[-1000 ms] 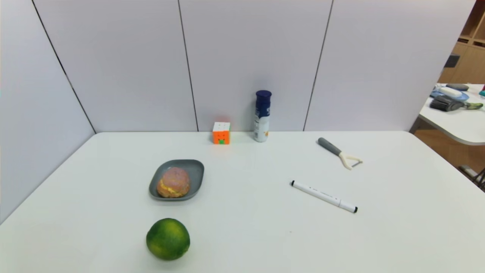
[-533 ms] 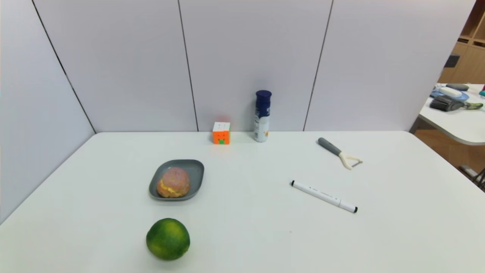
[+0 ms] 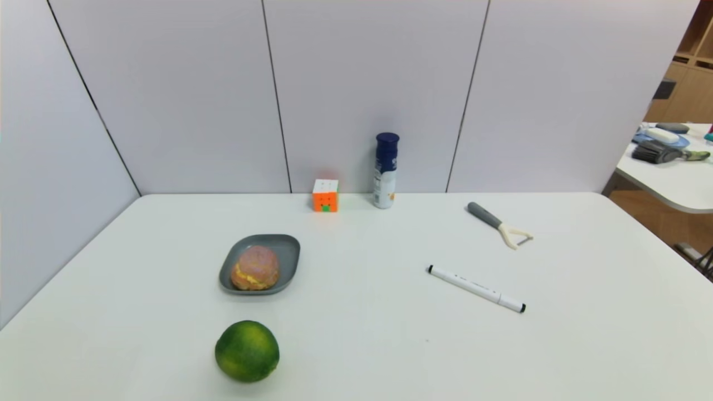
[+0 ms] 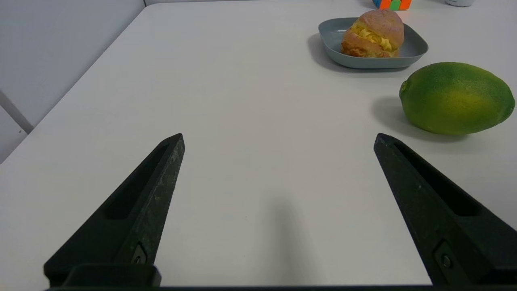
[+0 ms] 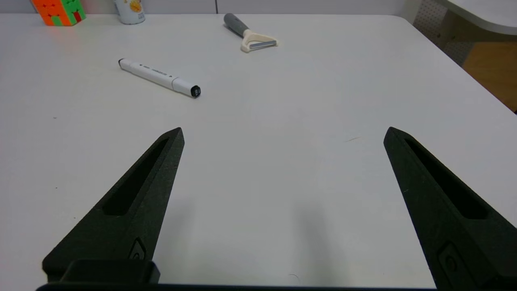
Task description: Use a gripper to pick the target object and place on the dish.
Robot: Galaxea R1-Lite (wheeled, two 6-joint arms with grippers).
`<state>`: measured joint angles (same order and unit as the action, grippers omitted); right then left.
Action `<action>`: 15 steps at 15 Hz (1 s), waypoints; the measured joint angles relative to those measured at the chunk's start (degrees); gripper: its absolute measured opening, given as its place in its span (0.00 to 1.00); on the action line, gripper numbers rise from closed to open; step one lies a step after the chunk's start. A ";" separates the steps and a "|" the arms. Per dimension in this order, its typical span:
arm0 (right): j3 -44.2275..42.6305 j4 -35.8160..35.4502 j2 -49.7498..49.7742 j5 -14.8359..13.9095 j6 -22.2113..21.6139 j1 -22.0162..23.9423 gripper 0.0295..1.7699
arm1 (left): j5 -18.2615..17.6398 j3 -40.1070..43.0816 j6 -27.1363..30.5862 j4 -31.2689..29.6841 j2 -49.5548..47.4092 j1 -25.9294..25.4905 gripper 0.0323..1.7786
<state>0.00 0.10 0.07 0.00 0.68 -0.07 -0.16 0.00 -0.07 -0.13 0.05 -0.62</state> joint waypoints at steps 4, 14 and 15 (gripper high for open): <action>0.00 0.00 0.00 0.00 -0.02 0.00 0.97 | -0.02 0.00 0.00 0.00 0.00 0.00 0.95; 0.00 0.01 0.00 0.21 0.41 0.00 0.97 | 0.00 0.00 0.00 -0.02 -0.05 0.00 0.95; 0.00 0.00 0.00 0.18 0.37 0.00 0.97 | 0.00 0.00 0.00 -0.02 -0.05 0.00 0.95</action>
<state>0.00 0.10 0.07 0.18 1.05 -0.07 -0.16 0.00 -0.07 -0.16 0.00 -0.62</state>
